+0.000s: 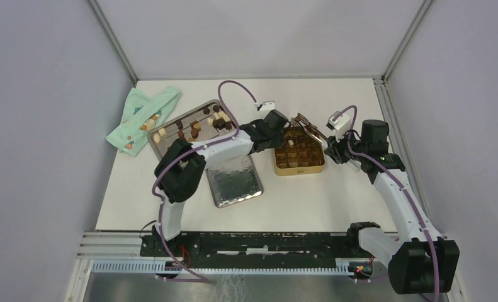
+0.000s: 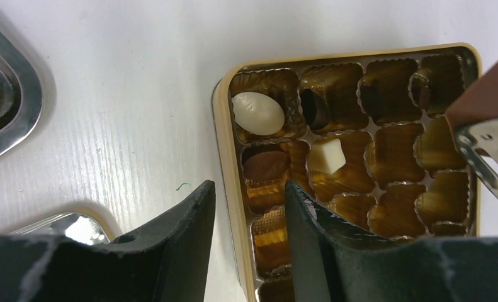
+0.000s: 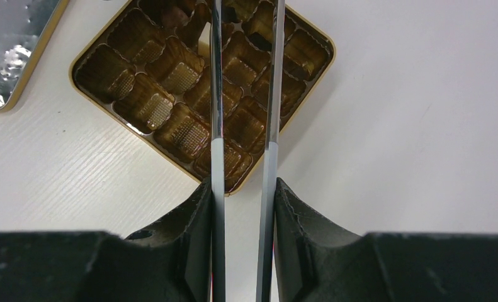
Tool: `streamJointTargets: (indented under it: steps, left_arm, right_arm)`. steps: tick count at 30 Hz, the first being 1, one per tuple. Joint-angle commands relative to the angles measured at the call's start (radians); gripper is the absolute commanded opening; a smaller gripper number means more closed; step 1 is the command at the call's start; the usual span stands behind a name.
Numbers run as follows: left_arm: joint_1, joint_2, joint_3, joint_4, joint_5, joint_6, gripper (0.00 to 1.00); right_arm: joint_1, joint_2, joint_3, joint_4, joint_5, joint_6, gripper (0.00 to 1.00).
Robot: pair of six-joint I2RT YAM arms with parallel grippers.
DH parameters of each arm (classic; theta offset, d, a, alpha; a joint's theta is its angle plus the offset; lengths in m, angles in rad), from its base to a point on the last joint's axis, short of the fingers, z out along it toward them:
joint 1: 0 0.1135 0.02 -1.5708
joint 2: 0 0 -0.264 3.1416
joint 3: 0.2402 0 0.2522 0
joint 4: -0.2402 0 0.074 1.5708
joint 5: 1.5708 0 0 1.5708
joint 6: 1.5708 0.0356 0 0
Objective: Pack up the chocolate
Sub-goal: Pick up the packing box from the center of the board.
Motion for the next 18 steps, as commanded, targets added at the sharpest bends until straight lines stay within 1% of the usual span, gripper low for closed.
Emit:
streamJointTargets:
  steps: [1, 7, 12, 18]
  left_arm:
    - [0.001, 0.044, 0.083, -0.057, -0.057, -0.046, 0.5]
    - [0.0, 0.093, 0.098, -0.074, -0.091, -0.046, 0.43]
    - [0.0, 0.118, 0.116, -0.078, -0.095, -0.043, 0.23]
    - [-0.004, 0.095, 0.108, -0.077, -0.145, -0.048, 0.03]
  right_arm:
    - [-0.004, -0.026, 0.003, 0.05, 0.009, 0.002, 0.16]
    - [-0.004, -0.022, 0.005, 0.047, 0.001, 0.002, 0.16]
    - [-0.004, -0.017, 0.003, 0.046, 0.001, 0.0, 0.17]
    - [-0.004, -0.018, 0.006, 0.045, 0.001, 0.002, 0.16]
